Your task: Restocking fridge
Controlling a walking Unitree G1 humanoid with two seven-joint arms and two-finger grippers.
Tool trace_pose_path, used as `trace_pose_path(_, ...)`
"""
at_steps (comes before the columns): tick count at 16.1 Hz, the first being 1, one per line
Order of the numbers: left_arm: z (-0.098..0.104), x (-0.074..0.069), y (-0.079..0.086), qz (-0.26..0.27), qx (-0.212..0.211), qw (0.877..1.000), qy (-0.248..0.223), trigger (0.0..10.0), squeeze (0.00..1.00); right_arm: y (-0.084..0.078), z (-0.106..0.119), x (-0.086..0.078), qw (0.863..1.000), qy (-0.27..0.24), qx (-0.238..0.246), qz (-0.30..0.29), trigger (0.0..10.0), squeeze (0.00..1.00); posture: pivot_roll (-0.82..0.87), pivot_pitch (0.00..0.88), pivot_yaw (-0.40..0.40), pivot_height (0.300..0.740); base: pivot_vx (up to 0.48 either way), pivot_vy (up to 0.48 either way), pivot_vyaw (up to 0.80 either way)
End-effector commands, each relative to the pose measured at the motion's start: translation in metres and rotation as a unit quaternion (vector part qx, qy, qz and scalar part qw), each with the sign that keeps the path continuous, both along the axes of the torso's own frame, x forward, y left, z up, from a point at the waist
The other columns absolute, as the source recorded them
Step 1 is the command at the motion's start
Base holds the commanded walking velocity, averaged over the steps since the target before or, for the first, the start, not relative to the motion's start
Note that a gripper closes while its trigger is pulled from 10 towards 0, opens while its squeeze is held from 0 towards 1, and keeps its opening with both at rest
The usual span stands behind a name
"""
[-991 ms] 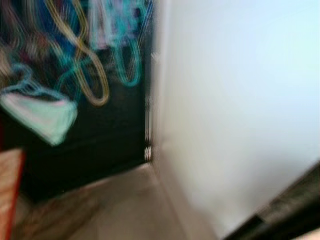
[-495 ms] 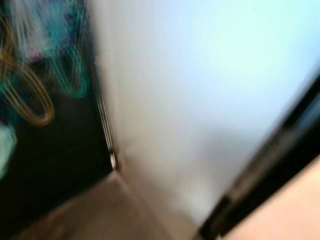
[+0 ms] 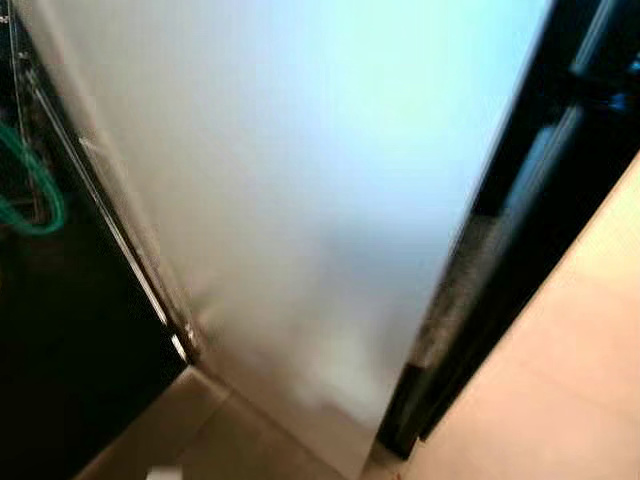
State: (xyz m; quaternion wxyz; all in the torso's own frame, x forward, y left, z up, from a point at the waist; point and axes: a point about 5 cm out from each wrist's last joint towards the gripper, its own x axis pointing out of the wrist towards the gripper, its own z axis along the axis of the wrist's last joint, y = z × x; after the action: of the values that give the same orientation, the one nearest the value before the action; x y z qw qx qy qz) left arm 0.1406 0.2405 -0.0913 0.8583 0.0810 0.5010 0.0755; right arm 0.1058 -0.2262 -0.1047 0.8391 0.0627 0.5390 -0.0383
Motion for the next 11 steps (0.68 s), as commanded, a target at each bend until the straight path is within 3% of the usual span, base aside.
trace_pose_path(1,-0.005,-0.017,0.005,-0.010,0.008,0.999,0.031,10.0,0.00,0.001,0.002,0.009,0.999,-0.022,-0.022,-0.014,10.0,0.00,0.05,0.000,0.000,0.740,0.000,0.000,0.00)
trace_pose_path(5,-0.003,-0.013,0.005,-0.024,0.009,0.999,0.029,10.0,0.00,-0.005,0.005,0.009,0.995,-0.053,-0.048,-0.063,10.0,0.00,0.01,0.000,0.010,0.740,0.000,0.000,0.00)
trace_pose_path(8,-0.006,-0.011,-0.006,-0.059,0.003,0.998,0.036,10.0,0.00,-0.020,0.012,0.009,0.979,-0.110,-0.091,-0.145,10.0,0.00,-0.06,0.000,0.048,0.740,0.000,0.000,0.00)
trace_pose_path(11,-0.005,-0.005,-0.014,-0.089,-0.001,0.995,0.037,10.0,0.00,-0.028,0.017,0.011,0.975,-0.140,-0.109,-0.136,10.0,0.00,-0.14,0.000,0.103,0.740,0.000,0.000,0.00)
